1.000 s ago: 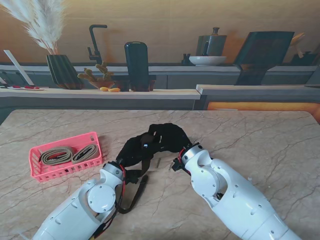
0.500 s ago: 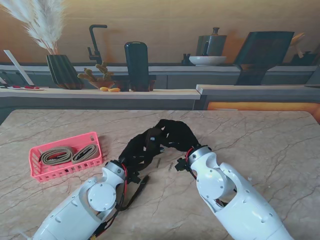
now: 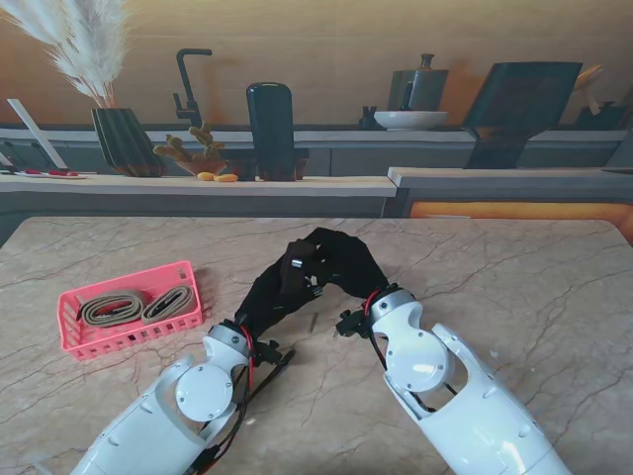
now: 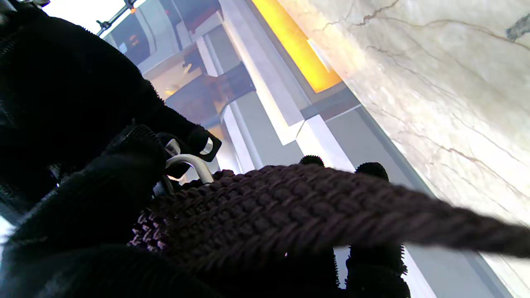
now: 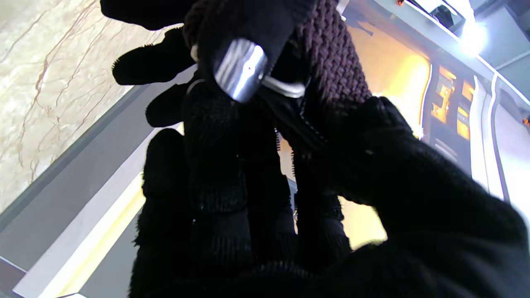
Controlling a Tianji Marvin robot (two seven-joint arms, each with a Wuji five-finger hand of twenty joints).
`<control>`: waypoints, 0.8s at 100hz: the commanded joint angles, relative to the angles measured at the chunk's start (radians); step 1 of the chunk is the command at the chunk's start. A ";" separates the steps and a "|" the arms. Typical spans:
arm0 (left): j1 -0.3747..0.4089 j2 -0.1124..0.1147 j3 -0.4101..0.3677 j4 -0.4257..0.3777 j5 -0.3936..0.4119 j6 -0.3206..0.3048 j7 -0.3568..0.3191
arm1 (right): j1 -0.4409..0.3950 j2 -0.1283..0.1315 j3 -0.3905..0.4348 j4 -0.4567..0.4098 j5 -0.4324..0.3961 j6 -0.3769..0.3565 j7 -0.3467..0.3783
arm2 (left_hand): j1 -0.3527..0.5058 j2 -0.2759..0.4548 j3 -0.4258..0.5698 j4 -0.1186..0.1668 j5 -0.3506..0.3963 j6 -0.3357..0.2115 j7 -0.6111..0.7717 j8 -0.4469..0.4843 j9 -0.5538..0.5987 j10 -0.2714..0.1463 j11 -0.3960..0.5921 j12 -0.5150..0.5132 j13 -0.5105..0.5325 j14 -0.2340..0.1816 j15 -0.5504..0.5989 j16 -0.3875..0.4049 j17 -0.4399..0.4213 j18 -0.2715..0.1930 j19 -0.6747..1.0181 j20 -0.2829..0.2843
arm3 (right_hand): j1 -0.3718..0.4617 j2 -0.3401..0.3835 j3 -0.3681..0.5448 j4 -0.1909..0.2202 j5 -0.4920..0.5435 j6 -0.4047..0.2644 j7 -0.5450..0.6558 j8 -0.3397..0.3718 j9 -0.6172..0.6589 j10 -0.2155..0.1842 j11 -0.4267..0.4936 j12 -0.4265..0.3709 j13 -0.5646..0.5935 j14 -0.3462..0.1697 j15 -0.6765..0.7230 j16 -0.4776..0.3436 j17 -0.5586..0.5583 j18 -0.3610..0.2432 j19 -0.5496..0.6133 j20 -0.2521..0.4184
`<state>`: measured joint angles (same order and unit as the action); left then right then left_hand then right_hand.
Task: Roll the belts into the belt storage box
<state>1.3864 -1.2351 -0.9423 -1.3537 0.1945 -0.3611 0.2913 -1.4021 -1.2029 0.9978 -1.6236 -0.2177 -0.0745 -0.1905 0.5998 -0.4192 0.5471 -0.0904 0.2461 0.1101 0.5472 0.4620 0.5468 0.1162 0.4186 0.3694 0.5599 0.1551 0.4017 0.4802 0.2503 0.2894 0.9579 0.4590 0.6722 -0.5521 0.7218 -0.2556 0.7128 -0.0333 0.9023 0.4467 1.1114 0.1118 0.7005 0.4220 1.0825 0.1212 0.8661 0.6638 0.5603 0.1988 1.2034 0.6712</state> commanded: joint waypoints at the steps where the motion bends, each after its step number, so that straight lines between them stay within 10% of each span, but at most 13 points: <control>1: 0.014 -0.010 0.001 -0.015 0.005 0.007 -0.004 | 0.003 -0.009 -0.009 -0.003 -0.016 -0.002 -0.002 | 0.025 0.035 0.013 0.036 -0.028 -0.037 0.006 -0.002 -0.012 -0.029 -0.013 -0.015 -0.012 -0.048 -0.007 -0.018 -0.005 -0.043 -0.012 0.011 | 0.144 0.148 0.086 0.044 0.060 -0.318 0.113 0.060 -0.004 -0.028 0.000 0.007 -0.010 -0.022 0.024 0.012 -0.012 -0.034 -0.004 -0.001; 32: 0.035 -0.020 -0.006 -0.043 -0.046 0.012 0.011 | 0.019 -0.013 -0.025 0.030 -0.048 -0.016 -0.024 | 0.171 0.096 0.167 0.078 -0.007 -0.025 0.142 0.048 0.117 -0.069 0.114 0.028 0.133 -0.058 0.144 0.023 0.060 -0.086 0.060 0.036 | 0.142 0.153 0.064 0.047 0.059 -0.333 0.109 0.053 -0.017 -0.024 0.017 0.021 -0.028 -0.032 0.073 0.038 -0.030 -0.042 -0.007 0.013; 50: 0.043 -0.022 -0.014 -0.057 -0.087 0.039 0.001 | 0.011 -0.009 -0.013 0.027 -0.101 -0.018 -0.046 | 0.456 0.002 0.138 -0.036 0.080 -0.054 0.271 0.096 0.377 -0.117 0.026 0.404 0.261 -0.041 0.319 0.189 0.123 -0.095 0.140 0.054 | 0.146 0.153 0.062 0.048 0.053 -0.315 0.110 0.044 -0.019 -0.023 0.023 0.022 -0.032 -0.031 0.080 0.041 -0.032 -0.041 -0.004 0.016; 80: 0.017 -0.009 -0.001 -0.024 -0.084 0.018 -0.057 | -0.018 -0.003 0.011 -0.001 -0.106 0.005 -0.038 | 0.357 -0.045 0.329 -0.079 0.177 -0.115 0.470 0.230 0.456 -0.039 0.239 0.630 0.373 0.023 0.537 0.265 0.215 0.002 0.279 0.150 | 0.131 0.139 0.064 0.053 0.053 -0.305 0.110 -0.010 -0.043 0.003 0.043 0.026 -0.045 -0.022 0.105 0.048 -0.033 -0.039 0.004 0.019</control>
<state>1.4078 -1.2463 -0.9493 -1.3924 0.0942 -0.3326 0.2402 -1.4105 -1.2058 1.0044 -1.6057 -0.3343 -0.0758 -0.2304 0.9328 -0.4772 0.7161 -0.1494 0.3832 0.0812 0.9133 0.6397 0.9260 0.0695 0.5879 0.9631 0.8934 0.1800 0.8895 0.7189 0.4451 0.2755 1.1863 0.5698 0.6722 -0.5396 0.6997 -0.2556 0.7047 -0.0605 0.8930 0.4282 1.1050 0.1121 0.7528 0.4490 1.0616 0.1198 0.9397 0.6960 0.5358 0.1866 1.2016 0.6737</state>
